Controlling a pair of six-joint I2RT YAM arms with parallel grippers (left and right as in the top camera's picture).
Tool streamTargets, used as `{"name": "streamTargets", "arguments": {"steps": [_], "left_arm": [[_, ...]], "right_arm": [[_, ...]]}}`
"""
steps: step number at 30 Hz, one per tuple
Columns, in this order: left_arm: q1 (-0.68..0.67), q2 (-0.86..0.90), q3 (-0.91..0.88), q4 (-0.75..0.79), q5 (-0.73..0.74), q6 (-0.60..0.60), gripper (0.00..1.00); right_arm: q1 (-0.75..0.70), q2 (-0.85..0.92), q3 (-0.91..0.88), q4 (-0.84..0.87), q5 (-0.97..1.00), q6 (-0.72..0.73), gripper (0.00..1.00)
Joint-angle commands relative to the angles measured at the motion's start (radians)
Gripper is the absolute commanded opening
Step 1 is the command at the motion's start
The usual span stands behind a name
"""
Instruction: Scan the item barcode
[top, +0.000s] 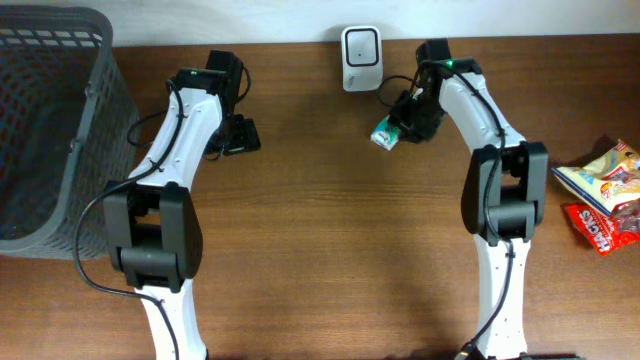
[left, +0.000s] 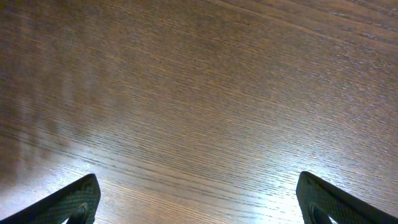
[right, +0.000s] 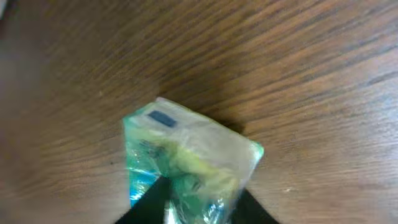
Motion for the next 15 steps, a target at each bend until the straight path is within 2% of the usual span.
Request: {"name": "streamTargets", "arguments": {"steps": [1,5,8,13,15], "left_arm": [[0.007,-0.023,-0.006,0.002,0.007,0.002,0.99],[0.007,-0.023,-0.006,0.002,0.007,0.002,0.99],[0.007,-0.023,-0.006,0.002,0.008,0.002,0.99],[0.007,-0.023,-0.006,0.002,0.008,0.002,0.99],[0.007,-0.023,-0.006,0.002,0.007,0.002,0.99]], "right_arm": [[0.005,0.051,-0.096,0.031,0.071,0.017,0.04],[0.0,0.046,-0.072,0.027,0.069,-0.002,0.04],[-0.009,0.029,0.016,-0.014,0.067,-0.08,0.04],[0.011,0.004,0.305,-0.099,0.132,-0.241,0.04],[0.021,0.004,0.386,-0.111,0.185,-0.262,0.04]]}}
